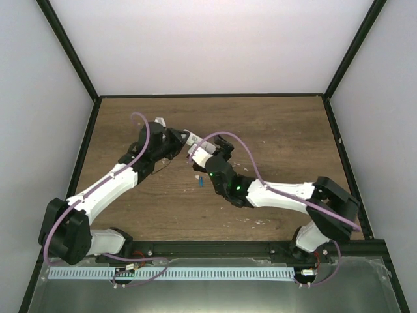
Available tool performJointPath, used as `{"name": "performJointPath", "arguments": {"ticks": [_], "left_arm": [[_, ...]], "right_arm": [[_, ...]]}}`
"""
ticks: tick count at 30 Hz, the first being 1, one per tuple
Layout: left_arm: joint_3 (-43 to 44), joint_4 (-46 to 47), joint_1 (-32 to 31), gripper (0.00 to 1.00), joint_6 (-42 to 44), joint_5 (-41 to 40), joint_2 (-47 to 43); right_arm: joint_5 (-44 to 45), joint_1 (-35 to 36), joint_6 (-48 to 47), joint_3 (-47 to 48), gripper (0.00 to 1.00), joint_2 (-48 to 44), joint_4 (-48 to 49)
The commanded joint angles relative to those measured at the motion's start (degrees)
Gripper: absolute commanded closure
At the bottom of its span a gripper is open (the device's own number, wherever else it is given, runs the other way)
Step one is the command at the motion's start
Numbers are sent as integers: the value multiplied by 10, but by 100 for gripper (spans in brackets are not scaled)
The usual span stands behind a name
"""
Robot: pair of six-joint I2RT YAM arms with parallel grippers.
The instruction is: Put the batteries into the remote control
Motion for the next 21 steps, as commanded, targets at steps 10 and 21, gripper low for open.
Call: {"name": "performJointPath", "arguments": {"ticks": [10,21], "left_arm": [[-79,197,7,83,140,110,-30],[-138,252,45,82,217,242,-44]], "right_arm": [[-312,-51,255,21,0,-131,-295],[-490,-146,263,-3,0,-240,-350]]}}
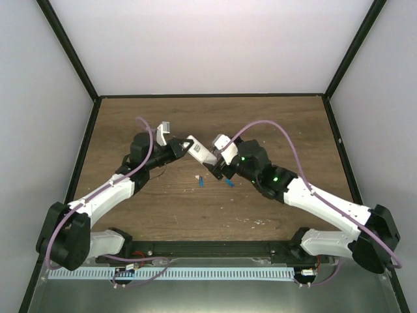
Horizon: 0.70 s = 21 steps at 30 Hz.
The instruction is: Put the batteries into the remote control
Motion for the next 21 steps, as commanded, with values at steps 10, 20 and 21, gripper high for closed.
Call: {"name": "performJointPath", "arguments": {"ticks": [10,20,21], "left_arm": [[-7,91,15,82,25,141,5],[14,84,15,83,17,150,12],[15,83,15,83,18,150,12]], "right_arm": [[-197,-74,-5,-20,0,-5,-70],[-180,-74,-12,-30,0,18,-40],[-180,-74,-13,-30,0,20,-38]]}}
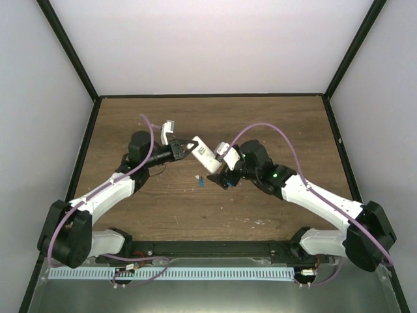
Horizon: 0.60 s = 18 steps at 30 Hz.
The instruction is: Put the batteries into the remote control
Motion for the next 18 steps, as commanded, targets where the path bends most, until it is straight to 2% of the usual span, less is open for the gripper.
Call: {"name": "performJointPath", "arguments": {"ticks": [1,7,15,18], "left_arm": [[20,19,1,83,-1,13,3],[23,21,0,84,-4,18,5],[27,24,-1,85,-7,20,11],[29,25,-1,85,-7,21,13]], "right_arm": [[3,-1,-9,3,0,6,17],[14,-2,-9,-2,4,3,28],[18,-2,-3,-6,14,-2,43],[12,-2,-5,0,21,4,38]]}}
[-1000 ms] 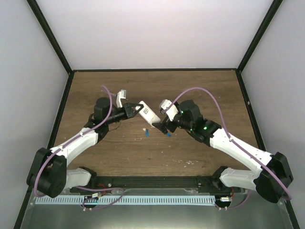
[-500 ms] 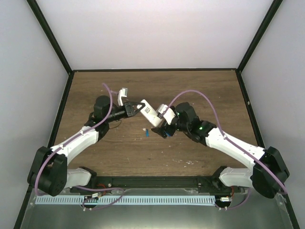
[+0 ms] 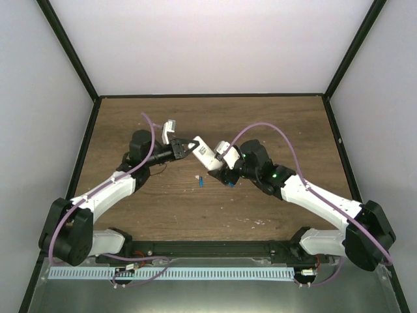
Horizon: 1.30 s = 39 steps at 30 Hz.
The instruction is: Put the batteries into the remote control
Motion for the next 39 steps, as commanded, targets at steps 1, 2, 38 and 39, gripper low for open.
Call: {"name": "performJointPath", "arguments": {"ticks": [1,2,38,39], "left_arm": [[21,25,-1,85,-1,9,4],[22,26,-1,85,-1,9,4],[41,-36,0,88,30,-82,-7],[44,-39,1,88,34,-88,-9]], "right_arm": [[-6,-2,1,7,23,0,6],[-9,-2,2,8,25,1,5],[-47,-2,8,39,66,48,-72],[-48,-2,8,40,66,51,-77]]}}
